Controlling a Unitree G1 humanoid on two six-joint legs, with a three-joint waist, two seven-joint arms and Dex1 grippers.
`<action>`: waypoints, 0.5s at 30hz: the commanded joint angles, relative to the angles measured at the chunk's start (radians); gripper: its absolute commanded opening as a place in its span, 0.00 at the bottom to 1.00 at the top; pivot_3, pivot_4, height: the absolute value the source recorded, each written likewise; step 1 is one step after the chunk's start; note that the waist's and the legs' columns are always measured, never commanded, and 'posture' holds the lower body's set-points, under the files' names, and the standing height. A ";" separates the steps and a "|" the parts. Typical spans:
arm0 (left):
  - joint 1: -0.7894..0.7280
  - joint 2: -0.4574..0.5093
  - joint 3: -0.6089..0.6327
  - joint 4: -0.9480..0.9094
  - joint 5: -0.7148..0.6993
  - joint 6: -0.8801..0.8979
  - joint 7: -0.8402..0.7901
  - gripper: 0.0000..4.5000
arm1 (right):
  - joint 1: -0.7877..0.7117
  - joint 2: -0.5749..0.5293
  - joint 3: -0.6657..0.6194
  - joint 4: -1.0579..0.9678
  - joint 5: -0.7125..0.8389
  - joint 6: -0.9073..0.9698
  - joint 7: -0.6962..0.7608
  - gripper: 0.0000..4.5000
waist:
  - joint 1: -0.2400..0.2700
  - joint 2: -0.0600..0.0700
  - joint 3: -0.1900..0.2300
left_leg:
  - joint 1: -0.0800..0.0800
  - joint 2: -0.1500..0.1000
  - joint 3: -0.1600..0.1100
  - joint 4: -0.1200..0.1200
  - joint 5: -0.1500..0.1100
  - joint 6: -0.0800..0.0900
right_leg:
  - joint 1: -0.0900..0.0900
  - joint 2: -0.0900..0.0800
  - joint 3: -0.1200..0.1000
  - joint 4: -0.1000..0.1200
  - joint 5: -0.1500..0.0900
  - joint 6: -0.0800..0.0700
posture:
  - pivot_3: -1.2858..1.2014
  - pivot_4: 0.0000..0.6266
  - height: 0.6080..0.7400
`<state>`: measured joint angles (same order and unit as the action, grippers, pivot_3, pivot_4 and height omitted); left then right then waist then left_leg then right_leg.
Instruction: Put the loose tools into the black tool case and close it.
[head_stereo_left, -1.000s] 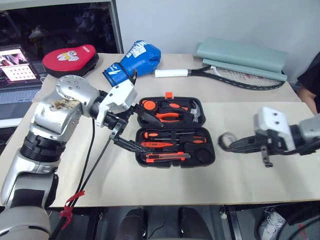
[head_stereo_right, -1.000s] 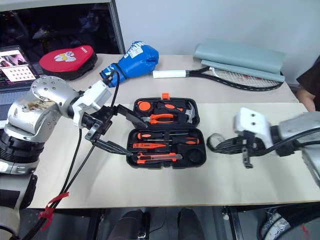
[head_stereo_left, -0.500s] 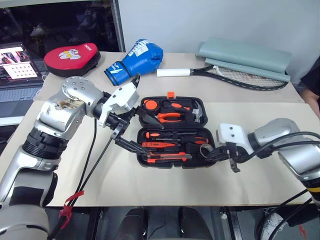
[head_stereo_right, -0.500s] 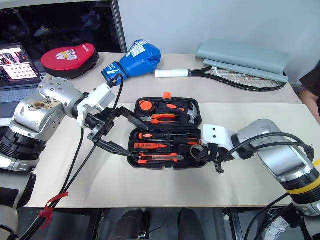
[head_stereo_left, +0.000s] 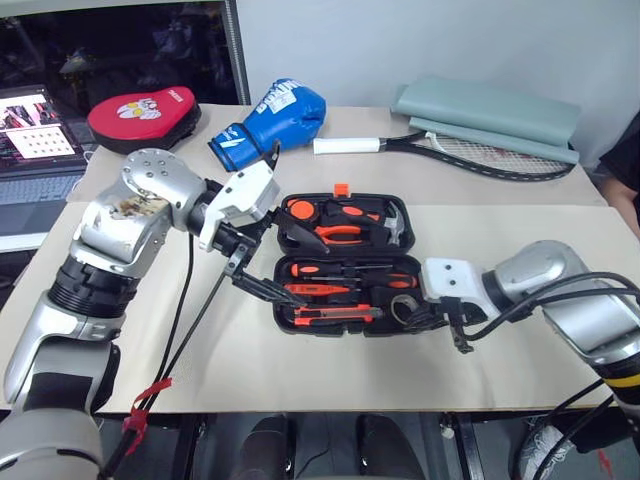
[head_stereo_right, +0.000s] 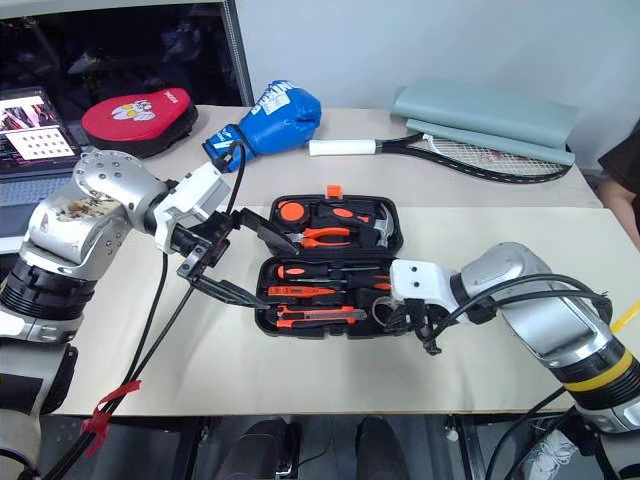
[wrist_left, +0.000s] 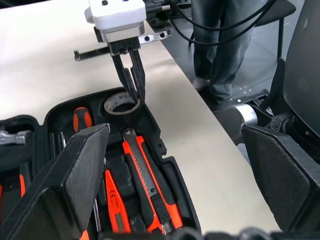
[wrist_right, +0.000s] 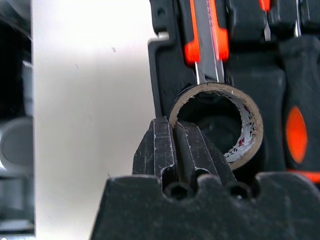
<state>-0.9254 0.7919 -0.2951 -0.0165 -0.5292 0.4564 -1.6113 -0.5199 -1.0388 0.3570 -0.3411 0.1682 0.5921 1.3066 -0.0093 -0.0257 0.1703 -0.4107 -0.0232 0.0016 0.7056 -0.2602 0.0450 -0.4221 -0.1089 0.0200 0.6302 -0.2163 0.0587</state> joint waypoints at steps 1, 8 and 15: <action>-0.012 0.002 0.040 -0.025 0.005 -0.001 -0.003 1.00 | 0.027 -0.030 -0.001 0.002 -0.019 -0.020 0.026 0.01 | 0.000 0.000 0.000 | 0.000 0.000 0.000 0.000 0.000 0.000 | 0.000 0.000 0.000 0.000 0.000 0.000 | 0.52 0.24 0.97; -0.010 -0.013 0.045 -0.030 0.011 0.003 0.000 1.00 | 0.042 -0.024 0.001 -0.037 0.000 0.004 0.040 0.01 | 0.003 0.000 0.000 | 0.000 0.000 0.000 0.000 0.000 0.000 | 0.000 0.000 0.000 0.000 0.000 0.000 | 0.52 0.24 0.97; -0.012 -0.021 0.043 -0.024 0.012 0.001 -0.003 1.00 | 0.042 -0.005 -0.033 -0.081 0.030 0.052 0.012 0.43 | 0.005 0.000 0.000 | 0.000 0.000 -0.001 0.000 0.000 0.000 | 0.000 0.000 0.000 0.000 0.000 0.000 | 0.52 0.24 0.97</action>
<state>-0.9254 0.7746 -0.2780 -0.0243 -0.5144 0.4608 -1.6114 -0.4912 -1.0452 0.3362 -0.3708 0.1645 0.6180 1.3037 -0.0046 -0.0257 0.1704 -0.4111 -0.0231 0.0011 0.7055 -0.2603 0.0452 -0.4223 -0.1089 0.0196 0.6298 -0.2164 0.0588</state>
